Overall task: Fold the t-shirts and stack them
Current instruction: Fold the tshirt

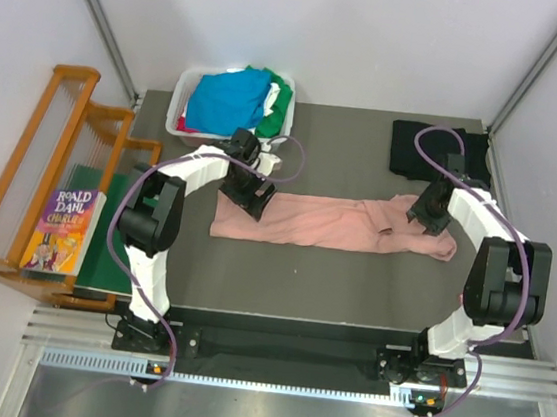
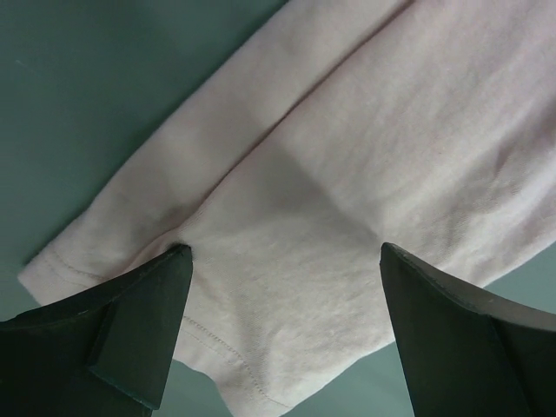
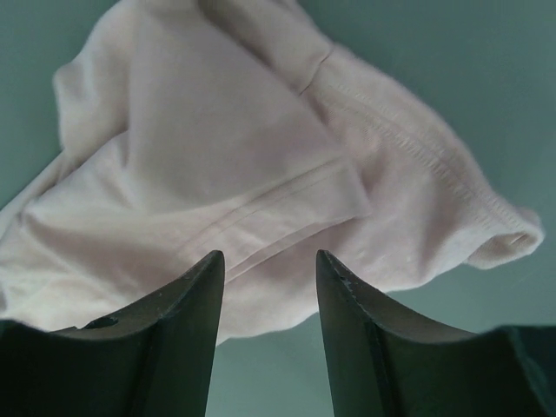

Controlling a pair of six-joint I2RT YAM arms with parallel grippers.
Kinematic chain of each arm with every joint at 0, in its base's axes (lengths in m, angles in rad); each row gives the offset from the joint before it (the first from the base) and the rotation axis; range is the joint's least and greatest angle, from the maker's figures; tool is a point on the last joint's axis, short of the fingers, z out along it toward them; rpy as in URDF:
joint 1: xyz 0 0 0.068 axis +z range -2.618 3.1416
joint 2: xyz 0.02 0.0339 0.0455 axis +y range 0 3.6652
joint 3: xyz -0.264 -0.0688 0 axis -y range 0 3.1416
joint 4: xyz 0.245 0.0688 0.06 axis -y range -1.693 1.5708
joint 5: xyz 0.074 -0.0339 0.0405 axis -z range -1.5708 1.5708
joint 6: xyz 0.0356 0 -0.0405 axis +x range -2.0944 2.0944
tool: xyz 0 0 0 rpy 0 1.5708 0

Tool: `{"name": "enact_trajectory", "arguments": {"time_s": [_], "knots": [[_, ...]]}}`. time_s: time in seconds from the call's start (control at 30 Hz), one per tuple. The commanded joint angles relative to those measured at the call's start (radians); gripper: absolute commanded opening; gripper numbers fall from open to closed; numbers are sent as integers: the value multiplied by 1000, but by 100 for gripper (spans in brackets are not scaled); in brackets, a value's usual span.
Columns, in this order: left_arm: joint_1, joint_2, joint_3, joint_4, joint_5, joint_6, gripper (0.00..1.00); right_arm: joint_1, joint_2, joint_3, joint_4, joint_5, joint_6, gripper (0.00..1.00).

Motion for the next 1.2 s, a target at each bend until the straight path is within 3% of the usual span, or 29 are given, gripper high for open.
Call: {"name": "enact_trajectory", "arguments": {"time_s": [0.0,0.27,0.6,0.87,1.17], "knots": [[32,4,-33,54,-38,22,93,-50,38,2,42,51,-27,47],[42,-37,-214,134,-109,48,93,-93,139,8,85,9,-35,46],[3,-91,-295,85,-123,45,91,-73,251,94,82,-79,-47,46],[-11,-180,-416,49,-104,83,90,40,394,246,22,-117,-85,45],[-27,-229,-446,-55,-63,124,87,144,515,422,-39,-148,-97,45]]}}
